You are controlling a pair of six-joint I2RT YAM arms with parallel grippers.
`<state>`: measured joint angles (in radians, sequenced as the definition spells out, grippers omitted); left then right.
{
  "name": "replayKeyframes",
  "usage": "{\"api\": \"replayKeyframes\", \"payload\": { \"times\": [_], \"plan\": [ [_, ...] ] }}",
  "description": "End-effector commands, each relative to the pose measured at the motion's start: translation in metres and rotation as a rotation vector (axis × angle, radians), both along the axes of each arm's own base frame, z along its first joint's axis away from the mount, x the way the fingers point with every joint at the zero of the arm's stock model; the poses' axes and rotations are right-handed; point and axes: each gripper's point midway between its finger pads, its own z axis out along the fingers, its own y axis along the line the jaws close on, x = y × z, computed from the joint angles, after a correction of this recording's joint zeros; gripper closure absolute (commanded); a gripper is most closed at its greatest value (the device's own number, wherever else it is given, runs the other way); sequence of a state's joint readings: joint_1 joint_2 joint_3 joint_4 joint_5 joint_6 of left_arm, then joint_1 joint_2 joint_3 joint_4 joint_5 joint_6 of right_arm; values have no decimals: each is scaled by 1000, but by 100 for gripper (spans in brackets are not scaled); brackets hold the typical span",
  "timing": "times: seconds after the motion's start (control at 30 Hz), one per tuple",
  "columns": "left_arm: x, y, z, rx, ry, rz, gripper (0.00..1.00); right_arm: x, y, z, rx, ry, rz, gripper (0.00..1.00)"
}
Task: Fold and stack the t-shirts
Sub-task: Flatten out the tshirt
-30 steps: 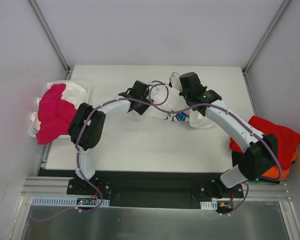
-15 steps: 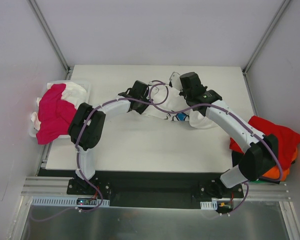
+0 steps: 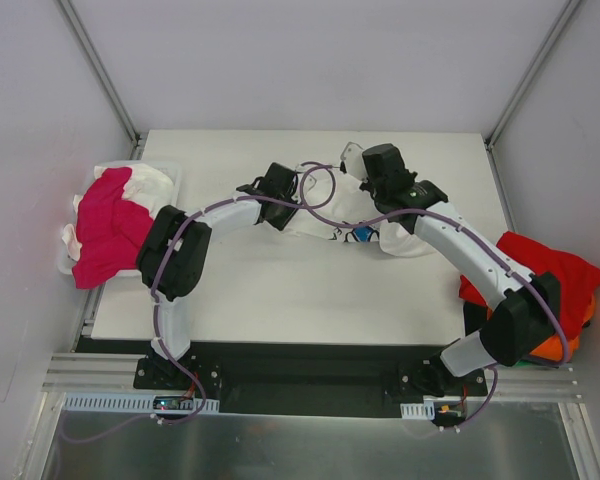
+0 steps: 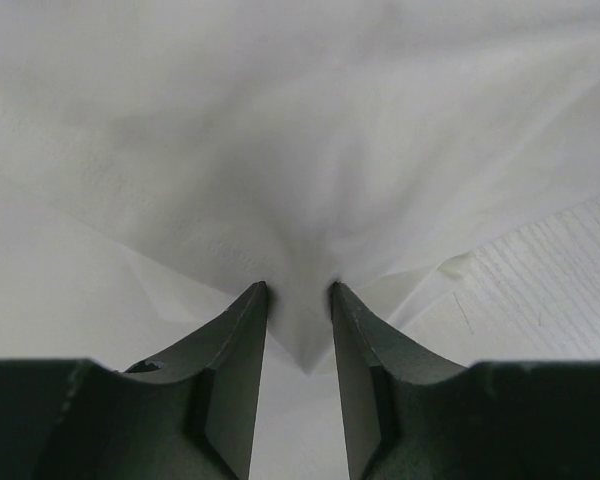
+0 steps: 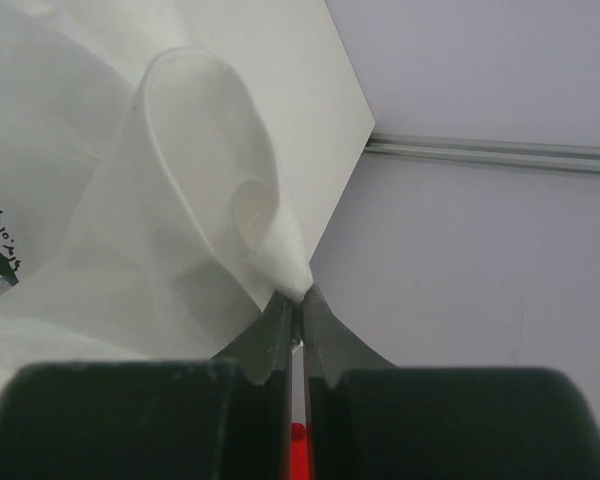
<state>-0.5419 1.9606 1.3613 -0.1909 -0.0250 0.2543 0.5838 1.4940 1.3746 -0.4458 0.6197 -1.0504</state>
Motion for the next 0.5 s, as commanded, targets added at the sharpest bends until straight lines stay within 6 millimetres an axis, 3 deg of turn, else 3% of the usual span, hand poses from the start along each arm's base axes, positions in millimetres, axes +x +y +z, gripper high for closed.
{"api": "replayKeyframes", "payload": {
  "times": [0.0, 0.13, 0.23, 0.37, 0.47],
  "plan": [
    [-8, -2, -6, -5, 63, 10, 69, -6, -6, 21, 50, -64, -21, 99],
    [-9, -1, -11, 5, 84, 16, 79, -8, -7, 22, 50, -65, -23, 99],
    [-9, -2, -11, 6, 87, 16, 100, -9, -8, 20, 51, -61, -24, 99],
    [-6, -2, -8, 11, 73, 9, 100, -9, -8, 18, 49, -60, -26, 99],
    [-2, 1, 8, 17, 29, 4, 100, -9, -11, 18, 50, -63, -36, 99]
  ]
}}
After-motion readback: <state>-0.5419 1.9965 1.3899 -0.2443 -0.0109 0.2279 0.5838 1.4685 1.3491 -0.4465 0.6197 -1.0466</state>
